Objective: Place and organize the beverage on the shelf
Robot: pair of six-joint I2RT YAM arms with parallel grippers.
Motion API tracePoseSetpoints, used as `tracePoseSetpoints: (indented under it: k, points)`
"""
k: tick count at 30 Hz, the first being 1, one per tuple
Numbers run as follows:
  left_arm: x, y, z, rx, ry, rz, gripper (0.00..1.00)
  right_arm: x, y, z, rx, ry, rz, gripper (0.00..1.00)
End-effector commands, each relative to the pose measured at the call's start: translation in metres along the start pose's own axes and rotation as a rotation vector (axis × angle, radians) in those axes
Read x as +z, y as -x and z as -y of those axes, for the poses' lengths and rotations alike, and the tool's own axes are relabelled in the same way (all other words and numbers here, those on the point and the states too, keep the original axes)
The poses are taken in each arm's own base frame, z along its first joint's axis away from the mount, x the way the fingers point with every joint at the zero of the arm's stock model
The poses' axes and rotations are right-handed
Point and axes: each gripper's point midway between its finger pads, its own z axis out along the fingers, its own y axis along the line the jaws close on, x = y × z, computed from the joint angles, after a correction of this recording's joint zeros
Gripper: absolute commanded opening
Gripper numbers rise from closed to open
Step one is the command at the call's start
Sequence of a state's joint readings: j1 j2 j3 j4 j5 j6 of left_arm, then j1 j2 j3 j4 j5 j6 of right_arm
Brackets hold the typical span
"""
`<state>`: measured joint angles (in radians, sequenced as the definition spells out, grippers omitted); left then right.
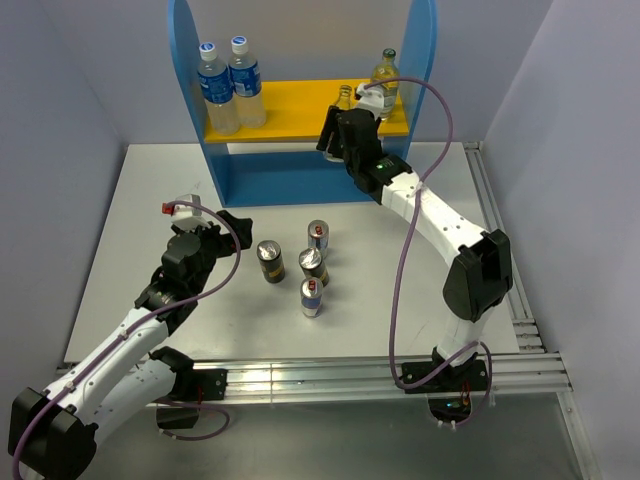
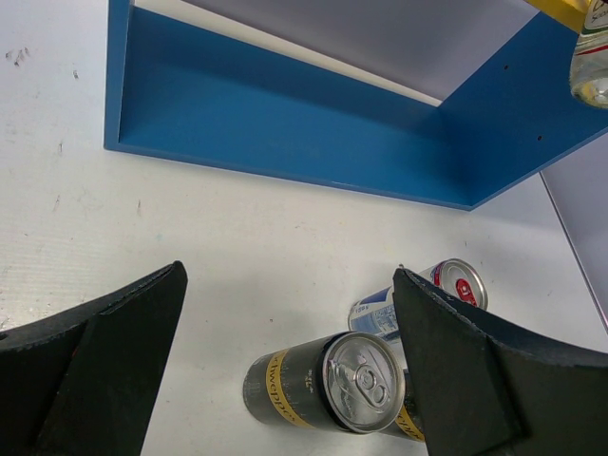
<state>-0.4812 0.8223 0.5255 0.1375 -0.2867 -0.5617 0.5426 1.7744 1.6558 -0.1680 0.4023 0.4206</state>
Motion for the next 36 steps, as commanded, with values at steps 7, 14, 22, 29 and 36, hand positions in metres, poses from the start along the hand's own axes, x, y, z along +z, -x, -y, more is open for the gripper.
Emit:
tracePoseSetpoints:
  k: [7,14,22,29,36]
  points:
    - [0.000,0.012,0.004,-0.011,-0.010,0.037,0.97,0.010,-0.087,0.043,-0.083,-0.109,-0.217,0.00]
    - [0.000,0.013,0.003,-0.012,-0.006,0.040,0.97,0.014,-0.090,0.043,-0.092,-0.116,-0.219,0.00]
    - [-0.001,0.012,0.003,-0.011,-0.004,0.040,0.97,0.007,-0.077,0.040,-0.073,-0.098,-0.182,0.00]
    - [0.000,0.012,0.003,-0.010,-0.005,0.041,0.97,-0.014,-0.062,0.036,-0.057,-0.086,-0.127,0.00]
    - [0.000,0.012,0.002,-0.009,-0.002,0.039,0.97,-0.063,-0.046,0.020,-0.064,-0.073,-0.029,0.00]
